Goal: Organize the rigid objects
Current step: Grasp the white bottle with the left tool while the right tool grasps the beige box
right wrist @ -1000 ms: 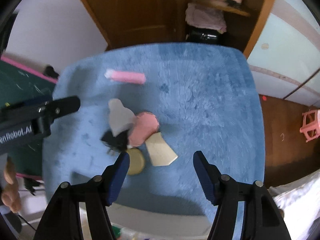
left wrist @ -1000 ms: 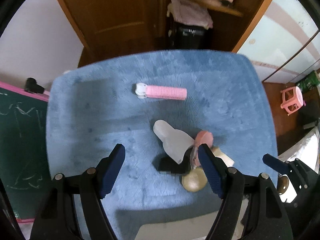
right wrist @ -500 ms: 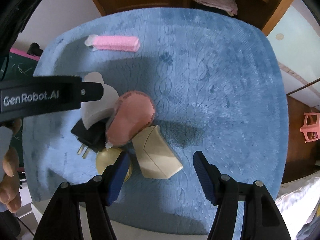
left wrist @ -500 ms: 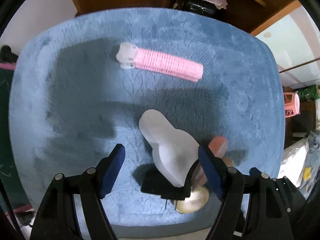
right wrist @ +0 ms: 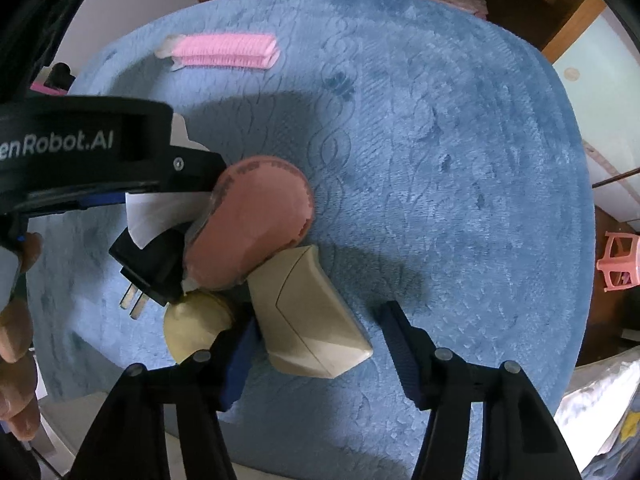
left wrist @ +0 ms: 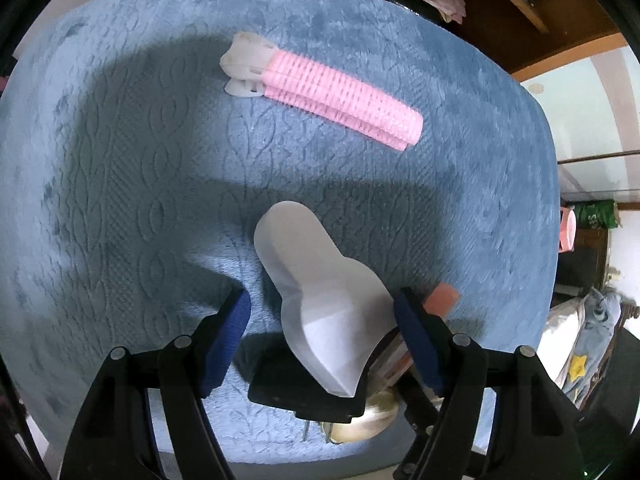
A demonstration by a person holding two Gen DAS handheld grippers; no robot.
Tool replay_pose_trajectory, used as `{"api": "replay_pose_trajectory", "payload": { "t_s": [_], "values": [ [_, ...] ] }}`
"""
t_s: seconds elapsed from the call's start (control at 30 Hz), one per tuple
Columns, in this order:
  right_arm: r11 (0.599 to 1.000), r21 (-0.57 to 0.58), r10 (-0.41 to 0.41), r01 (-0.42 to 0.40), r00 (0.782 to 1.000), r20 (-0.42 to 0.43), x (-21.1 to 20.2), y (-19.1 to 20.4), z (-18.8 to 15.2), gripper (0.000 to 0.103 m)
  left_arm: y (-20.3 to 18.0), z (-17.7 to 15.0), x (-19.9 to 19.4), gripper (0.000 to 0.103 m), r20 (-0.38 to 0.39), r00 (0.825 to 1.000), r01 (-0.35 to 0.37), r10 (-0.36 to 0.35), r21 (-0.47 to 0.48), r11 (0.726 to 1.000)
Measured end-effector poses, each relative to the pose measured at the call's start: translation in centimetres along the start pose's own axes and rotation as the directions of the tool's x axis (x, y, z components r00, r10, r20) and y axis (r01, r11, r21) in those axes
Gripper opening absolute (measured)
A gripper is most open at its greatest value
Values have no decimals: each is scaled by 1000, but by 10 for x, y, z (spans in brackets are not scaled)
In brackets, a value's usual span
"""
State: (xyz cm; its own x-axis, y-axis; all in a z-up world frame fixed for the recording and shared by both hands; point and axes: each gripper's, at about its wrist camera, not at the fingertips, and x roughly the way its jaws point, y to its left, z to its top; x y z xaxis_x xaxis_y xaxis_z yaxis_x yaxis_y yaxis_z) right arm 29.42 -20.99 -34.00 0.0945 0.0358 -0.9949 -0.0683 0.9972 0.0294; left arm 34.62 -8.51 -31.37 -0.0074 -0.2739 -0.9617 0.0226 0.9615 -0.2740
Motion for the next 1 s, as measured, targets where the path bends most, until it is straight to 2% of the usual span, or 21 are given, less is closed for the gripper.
{"api": "replay_pose_trajectory", "payload": {
  "t_s": [0.07, 0.13, 0.3, 0.47, 0.77, 1.0],
  "values": [
    [1000, -3, -2, 2, 1000, -3, 2, 3, 1, 54, 0, -3, 0, 62, 7, 1000, 18, -18, -21, 1000],
    [1000, -12, -6, 5, 1000, -8, 5, 9, 3, 53, 0, -5, 2, 54, 8, 999, 42, -42, -46, 998],
    [1000, -15, -14, 14, 1000, -2, 9, 16, 7, 52, -2, -8, 1, 47, 28, 999, 41, -38, -90, 995],
    [1000, 12, -7, 7, 1000, 1, 3, 15, 2, 52, 2, -4, -11, 32, 68, 994, 88, -82, -96, 991],
    [1000, 29, 7, -9, 999, 40, -13, 10, -12, 52, 4, -19, -18, 24, 94, 989, 126, -118, -84, 988],
    [999, 38, 24, -27, 997, 68, -42, -10, -20, 52, -10, -24, -31, 21, 131, 987, 104, -94, -72, 992]
  ]
}}
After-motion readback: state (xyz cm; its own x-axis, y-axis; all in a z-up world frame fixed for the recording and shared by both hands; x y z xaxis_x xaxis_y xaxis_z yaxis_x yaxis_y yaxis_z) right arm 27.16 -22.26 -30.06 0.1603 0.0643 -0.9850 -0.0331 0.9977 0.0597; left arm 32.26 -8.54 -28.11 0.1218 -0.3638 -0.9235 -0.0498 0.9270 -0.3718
